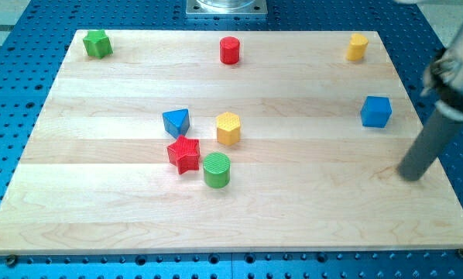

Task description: Push the blue cube horizontally to the hexagon

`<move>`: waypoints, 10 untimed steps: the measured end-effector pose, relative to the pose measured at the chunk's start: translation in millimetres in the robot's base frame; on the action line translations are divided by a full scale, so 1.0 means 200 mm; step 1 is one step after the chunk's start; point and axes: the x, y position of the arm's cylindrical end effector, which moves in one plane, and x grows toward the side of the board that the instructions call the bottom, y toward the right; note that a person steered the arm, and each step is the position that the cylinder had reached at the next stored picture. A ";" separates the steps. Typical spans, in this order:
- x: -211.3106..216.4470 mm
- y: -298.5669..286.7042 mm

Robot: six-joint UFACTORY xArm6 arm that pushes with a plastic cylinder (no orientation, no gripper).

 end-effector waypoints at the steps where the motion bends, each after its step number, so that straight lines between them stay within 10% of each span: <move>1: -0.13 0.11; 8: -0.81 -0.69; 10: -0.73 -0.81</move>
